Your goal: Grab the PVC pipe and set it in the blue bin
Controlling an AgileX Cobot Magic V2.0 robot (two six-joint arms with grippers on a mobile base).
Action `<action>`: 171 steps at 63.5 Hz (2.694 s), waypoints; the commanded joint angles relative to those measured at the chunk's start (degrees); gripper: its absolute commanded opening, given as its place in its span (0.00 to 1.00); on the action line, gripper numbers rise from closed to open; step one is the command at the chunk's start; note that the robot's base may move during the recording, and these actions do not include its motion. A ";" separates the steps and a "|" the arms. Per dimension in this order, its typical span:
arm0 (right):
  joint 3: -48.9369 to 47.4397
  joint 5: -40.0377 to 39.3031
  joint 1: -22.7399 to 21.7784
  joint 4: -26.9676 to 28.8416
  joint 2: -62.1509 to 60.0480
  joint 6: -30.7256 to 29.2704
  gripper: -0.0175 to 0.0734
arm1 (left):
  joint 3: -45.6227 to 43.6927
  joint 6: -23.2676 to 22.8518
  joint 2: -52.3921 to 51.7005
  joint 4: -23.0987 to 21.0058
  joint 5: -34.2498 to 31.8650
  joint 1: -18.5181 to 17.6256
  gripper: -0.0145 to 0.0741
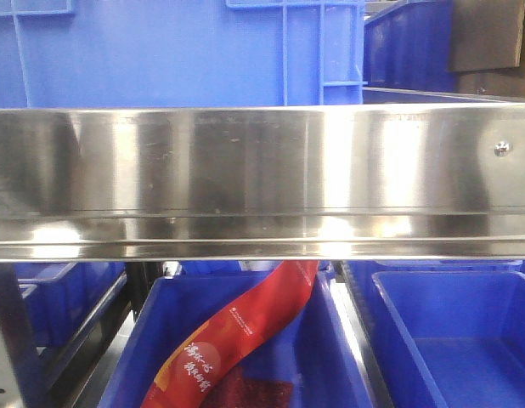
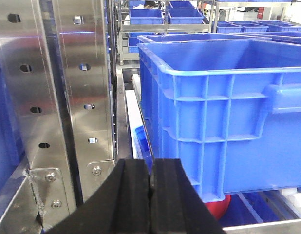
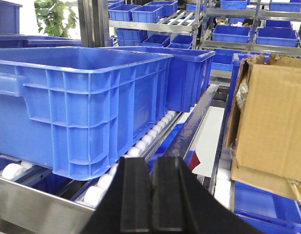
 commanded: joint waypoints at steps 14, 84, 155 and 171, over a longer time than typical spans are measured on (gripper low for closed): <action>0.20 -0.76 -0.40 -0.37 -0.30 0.02 0.01 | 0.04 -0.35 -0.23 -0.43 -1.10 0.22 0.04; 0.20 -0.76 -0.40 -0.37 -0.30 0.02 0.01 | 20.79 -0.22 -17.31 -8.29 -22.75 6.58 0.04; 0.20 -0.76 -0.40 -0.37 -0.30 0.02 0.01 | 29.51 0.15 -17.31 -7.90 -36.03 10.27 0.04; 0.20 -0.76 -0.40 -0.37 -0.30 0.02 0.01 | 29.51 0.15 -17.31 -6.99 -29.95 12.78 0.04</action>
